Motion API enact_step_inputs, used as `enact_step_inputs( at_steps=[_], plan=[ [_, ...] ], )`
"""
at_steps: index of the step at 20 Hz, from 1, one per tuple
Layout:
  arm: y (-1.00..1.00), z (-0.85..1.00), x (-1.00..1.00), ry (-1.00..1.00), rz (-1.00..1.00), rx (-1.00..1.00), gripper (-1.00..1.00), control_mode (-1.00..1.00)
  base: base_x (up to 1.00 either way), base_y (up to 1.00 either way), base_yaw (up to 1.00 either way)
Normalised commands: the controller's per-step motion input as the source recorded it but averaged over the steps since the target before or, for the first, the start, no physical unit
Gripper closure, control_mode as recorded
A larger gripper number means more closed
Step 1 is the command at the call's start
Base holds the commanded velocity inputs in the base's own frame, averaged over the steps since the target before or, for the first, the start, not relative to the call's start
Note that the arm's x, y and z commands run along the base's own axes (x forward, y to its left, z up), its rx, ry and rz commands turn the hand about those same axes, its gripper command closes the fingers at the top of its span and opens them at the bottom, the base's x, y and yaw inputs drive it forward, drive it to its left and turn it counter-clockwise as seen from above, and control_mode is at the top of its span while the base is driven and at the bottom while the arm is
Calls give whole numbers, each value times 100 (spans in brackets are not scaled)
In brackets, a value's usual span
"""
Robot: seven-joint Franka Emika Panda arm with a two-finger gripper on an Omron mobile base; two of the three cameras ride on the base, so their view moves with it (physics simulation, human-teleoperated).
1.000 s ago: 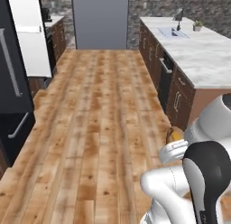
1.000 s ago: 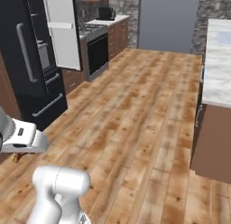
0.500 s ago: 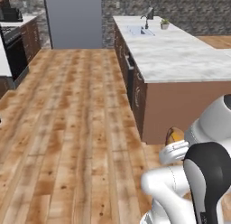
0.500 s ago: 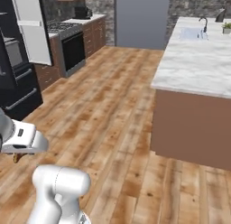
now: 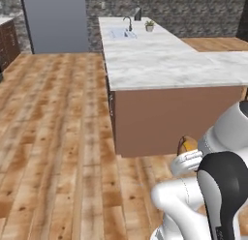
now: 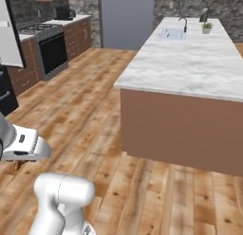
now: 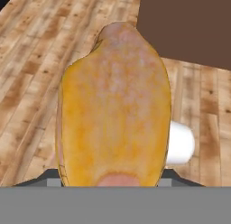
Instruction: Gather the mushroom and lime from the fridge and place them on a tray on the dining counter. Then gather the chicken drumsticks from the fridge and place them on the other tray.
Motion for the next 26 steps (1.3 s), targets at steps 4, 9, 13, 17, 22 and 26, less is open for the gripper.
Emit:
enact_step_inputs(
  at_steps=[4,9,13,17,22,26],
  plan=[
    [0,0,0,0,0,0,100,100,25,-100,-8],
    [0,0,0,0,0,0,100,100,28,-100,-6],
    [0,0,0,0,0,0,100,100,26,-100,-5],
    [0,0,0,0,0,0,100,100,20,-100,-4],
    [0,0,0,0,0,0,100,100,17,-100,-3],
    [0,0,0,0,0,0,100,100,14,-100,-2]
  ],
)
